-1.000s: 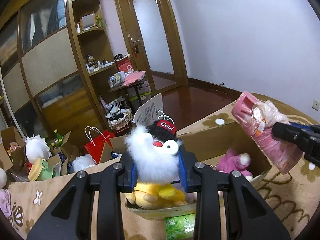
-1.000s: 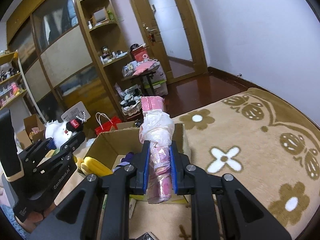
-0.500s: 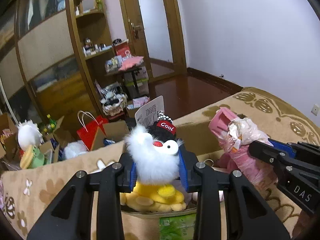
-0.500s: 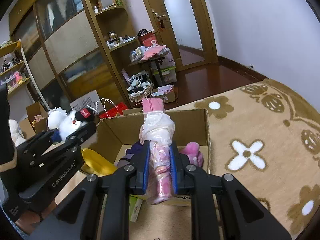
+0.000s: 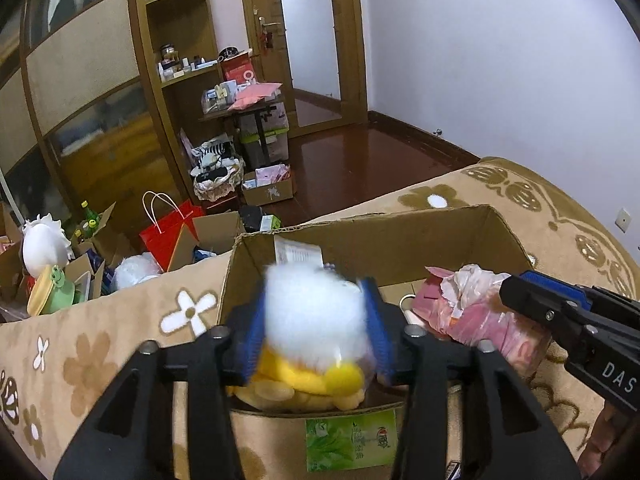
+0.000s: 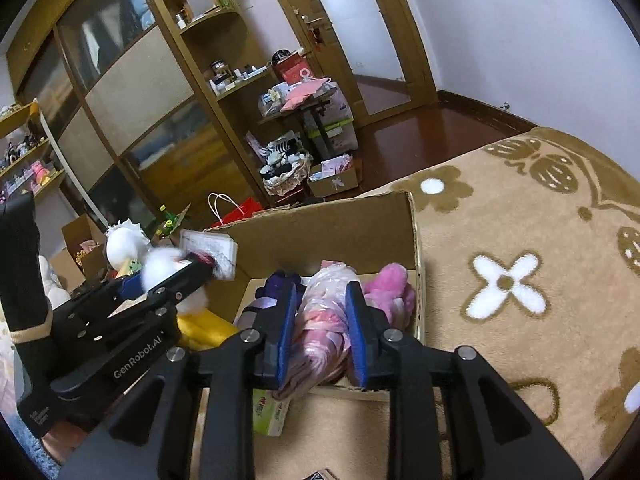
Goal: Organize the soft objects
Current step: 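Carry the penguin and pink roll over the box and open both tools, then lower the left tool onto the green tissue pack while the right tool lowers onto the black tissue pack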
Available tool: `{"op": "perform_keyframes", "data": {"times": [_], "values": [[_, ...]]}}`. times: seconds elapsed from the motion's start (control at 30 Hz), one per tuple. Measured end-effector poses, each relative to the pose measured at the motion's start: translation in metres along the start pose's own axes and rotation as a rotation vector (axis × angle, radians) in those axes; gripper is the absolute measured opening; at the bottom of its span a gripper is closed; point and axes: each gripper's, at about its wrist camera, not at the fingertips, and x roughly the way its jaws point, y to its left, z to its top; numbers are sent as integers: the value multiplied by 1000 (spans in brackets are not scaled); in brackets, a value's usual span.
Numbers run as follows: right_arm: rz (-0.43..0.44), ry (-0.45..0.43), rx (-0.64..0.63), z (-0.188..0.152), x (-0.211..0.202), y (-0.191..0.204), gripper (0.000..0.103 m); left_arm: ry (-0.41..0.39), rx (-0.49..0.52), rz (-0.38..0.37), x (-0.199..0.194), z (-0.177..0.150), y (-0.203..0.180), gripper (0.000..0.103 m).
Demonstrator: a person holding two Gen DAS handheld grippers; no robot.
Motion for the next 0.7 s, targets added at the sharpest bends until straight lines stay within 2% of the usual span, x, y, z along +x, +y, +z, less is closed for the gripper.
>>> {"op": "perform_keyframes", "data": {"times": [0.1,0.17,0.23,0.27,0.3,0.4,0.47,0.7], "values": [[19,8,-12,0,-2,1,44,-4,-6,-6,-4,0,1,63],[7,4,-23,1,-4,2,49,1,-14,-9,-6,0,3,74],[-3,4,-30,3,-8,4,60,-5,-27,-12,-11,-1,6,83],[-9,2,-34,4,-10,5,70,-8,-29,-15,-14,-1,8,89],[-16,1,-38,4,-13,6,79,-10,-30,-15,-17,-1,8,90],[-36,-9,-51,7,-24,9,98,-6,-20,-11,-25,0,9,93],[-48,-21,-51,8,-32,12,103,-2,-13,-7,-32,0,8,100],[-74,-20,-27,8,-54,14,103,37,-40,6,-54,-9,12,101]]}}
